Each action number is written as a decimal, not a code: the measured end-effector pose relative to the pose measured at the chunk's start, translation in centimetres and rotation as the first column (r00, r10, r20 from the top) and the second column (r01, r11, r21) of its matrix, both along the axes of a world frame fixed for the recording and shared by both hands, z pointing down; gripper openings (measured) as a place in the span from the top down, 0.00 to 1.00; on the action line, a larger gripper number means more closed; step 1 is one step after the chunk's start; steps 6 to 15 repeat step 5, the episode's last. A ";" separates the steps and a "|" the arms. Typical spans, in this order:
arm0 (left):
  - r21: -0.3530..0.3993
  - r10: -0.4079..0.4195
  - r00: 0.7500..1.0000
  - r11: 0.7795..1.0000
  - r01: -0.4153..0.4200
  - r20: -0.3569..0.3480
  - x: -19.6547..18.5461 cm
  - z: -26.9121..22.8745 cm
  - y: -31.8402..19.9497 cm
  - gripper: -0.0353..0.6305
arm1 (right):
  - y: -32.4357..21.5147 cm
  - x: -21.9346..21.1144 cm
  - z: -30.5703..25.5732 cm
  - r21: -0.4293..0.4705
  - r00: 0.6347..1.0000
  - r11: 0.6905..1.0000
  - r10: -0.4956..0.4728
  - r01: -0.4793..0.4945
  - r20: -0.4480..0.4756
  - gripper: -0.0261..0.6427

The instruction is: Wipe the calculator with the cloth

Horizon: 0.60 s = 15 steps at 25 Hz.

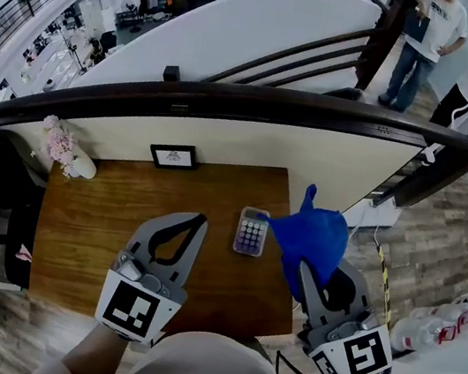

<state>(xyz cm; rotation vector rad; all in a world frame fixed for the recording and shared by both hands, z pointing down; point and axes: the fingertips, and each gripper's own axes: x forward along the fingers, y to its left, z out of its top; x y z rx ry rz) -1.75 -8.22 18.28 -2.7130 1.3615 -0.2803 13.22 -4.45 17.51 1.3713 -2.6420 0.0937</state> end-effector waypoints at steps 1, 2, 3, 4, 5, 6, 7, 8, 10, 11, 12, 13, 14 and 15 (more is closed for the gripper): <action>0.002 0.003 1.000 1.000 -0.003 -0.002 0.1 0.0 0.0 0.94 | 0.0 0.1 0.0 0.000 1.000 1.000 0.001 -0.001 0.001 0.84; 0.003 0.006 1.000 1.000 -0.006 -0.001 0.3 0.0 0.1 0.94 | -0.1 0.3 0.0 0.000 1.000 1.000 0.002 -0.002 0.001 0.84; 0.003 0.009 1.000 1.000 -0.009 0.003 0.4 0.0 0.1 0.94 | -0.1 0.4 0.1 0.000 1.000 1.000 0.003 -0.003 0.000 0.84; 0.004 0.012 1.000 1.000 -0.012 0.009 0.5 0.1 0.1 0.94 | -0.2 0.5 0.1 0.000 1.000 1.000 0.004 -0.004 0.000 0.84; 0.004 0.014 1.000 1.000 -0.014 0.014 0.6 0.1 0.1 0.94 | -0.2 0.6 0.1 0.000 1.000 1.000 0.004 -0.004 -0.001 0.84; 0.004 0.014 1.000 1.000 -0.014 0.014 0.6 0.1 0.1 0.94 | -0.2 0.6 0.1 0.000 1.000 1.000 0.004 -0.004 -0.001 0.84; 0.004 0.014 1.000 1.000 -0.014 0.014 0.6 0.1 0.1 0.94 | -0.2 0.6 0.1 0.000 1.000 1.000 0.004 -0.004 -0.001 0.84; 0.004 0.014 1.000 1.000 -0.014 0.014 0.6 0.1 0.1 0.94 | -0.2 0.6 0.1 0.000 1.000 1.000 0.004 -0.004 -0.001 0.84; 0.004 0.014 1.000 1.000 -0.014 0.014 0.6 0.1 0.1 0.94 | -0.2 0.6 0.1 0.000 1.000 1.000 0.004 -0.004 -0.001 0.84; 0.004 0.014 1.000 1.000 -0.014 0.014 0.6 0.1 0.1 0.94 | -0.2 0.6 0.1 0.000 1.000 1.000 0.004 -0.004 -0.001 0.84; 0.004 0.014 1.000 1.000 -0.014 0.014 0.6 0.1 0.1 0.94 | -0.2 0.6 0.1 0.000 1.000 1.000 0.004 -0.004 -0.001 0.84; 0.004 0.014 1.000 1.000 -0.014 0.014 0.6 0.1 0.1 0.94 | -0.2 0.6 0.1 0.000 1.000 1.000 0.004 -0.004 -0.001 0.84; 0.004 0.014 1.000 1.000 -0.014 0.014 0.6 0.1 0.1 0.94 | -0.2 0.6 0.1 0.000 1.000 1.000 0.004 -0.004 -0.001 0.84; 0.004 0.014 1.000 1.000 -0.014 0.014 0.6 0.1 0.1 0.94 | -0.2 0.6 0.1 0.000 1.000 1.000 0.004 -0.004 -0.001 0.84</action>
